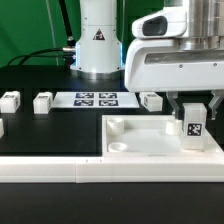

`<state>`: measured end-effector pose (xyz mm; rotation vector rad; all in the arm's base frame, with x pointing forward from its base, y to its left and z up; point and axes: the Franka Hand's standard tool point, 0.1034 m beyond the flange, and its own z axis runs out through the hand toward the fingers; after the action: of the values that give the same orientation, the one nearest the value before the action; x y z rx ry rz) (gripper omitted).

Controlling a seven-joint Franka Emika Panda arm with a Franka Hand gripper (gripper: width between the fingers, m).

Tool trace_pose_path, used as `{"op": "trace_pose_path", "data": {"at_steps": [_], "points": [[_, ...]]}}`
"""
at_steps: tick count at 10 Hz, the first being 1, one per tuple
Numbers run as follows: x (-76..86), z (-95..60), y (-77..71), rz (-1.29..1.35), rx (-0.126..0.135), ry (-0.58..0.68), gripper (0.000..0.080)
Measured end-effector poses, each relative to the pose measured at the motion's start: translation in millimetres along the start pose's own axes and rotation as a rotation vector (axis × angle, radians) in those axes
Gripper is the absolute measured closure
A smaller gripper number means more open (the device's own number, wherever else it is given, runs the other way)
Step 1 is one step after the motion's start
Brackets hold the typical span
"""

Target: Assemble square table

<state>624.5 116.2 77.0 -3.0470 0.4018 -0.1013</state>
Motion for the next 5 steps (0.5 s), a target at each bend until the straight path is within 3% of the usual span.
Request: {"op": "trace_pose_path", "data": {"at_steps": [5], "points": [[-0.7,0.8,0.0,0.5,-0.006,0.016,0.0509]]}}
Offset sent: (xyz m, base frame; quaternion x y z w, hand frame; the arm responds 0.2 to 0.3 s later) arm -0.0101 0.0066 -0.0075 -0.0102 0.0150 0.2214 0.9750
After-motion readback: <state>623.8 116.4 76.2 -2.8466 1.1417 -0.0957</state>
